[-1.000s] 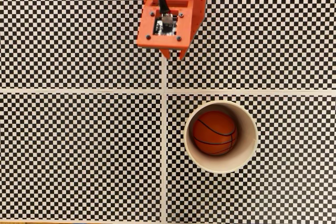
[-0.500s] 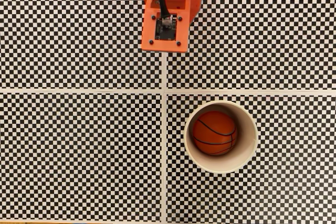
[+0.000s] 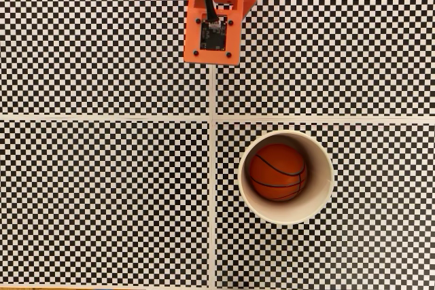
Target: Grasp basketball and place into cup.
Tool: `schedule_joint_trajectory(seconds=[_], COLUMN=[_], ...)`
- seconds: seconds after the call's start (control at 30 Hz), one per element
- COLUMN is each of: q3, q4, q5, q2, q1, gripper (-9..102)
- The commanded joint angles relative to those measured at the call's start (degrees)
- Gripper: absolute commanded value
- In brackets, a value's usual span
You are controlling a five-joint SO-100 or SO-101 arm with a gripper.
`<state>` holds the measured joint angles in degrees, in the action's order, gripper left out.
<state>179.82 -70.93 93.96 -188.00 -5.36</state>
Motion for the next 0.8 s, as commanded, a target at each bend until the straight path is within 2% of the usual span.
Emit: schedule_joint_trajectory(seconds=[0.0, 0.77], q3=[2.02, 2.02], q4=[-0.79, -0.97], q5=[-0.53, -0.88], q2=[-0.35, -0.44], q1=[0.70, 1.32], gripper=[0, 0])
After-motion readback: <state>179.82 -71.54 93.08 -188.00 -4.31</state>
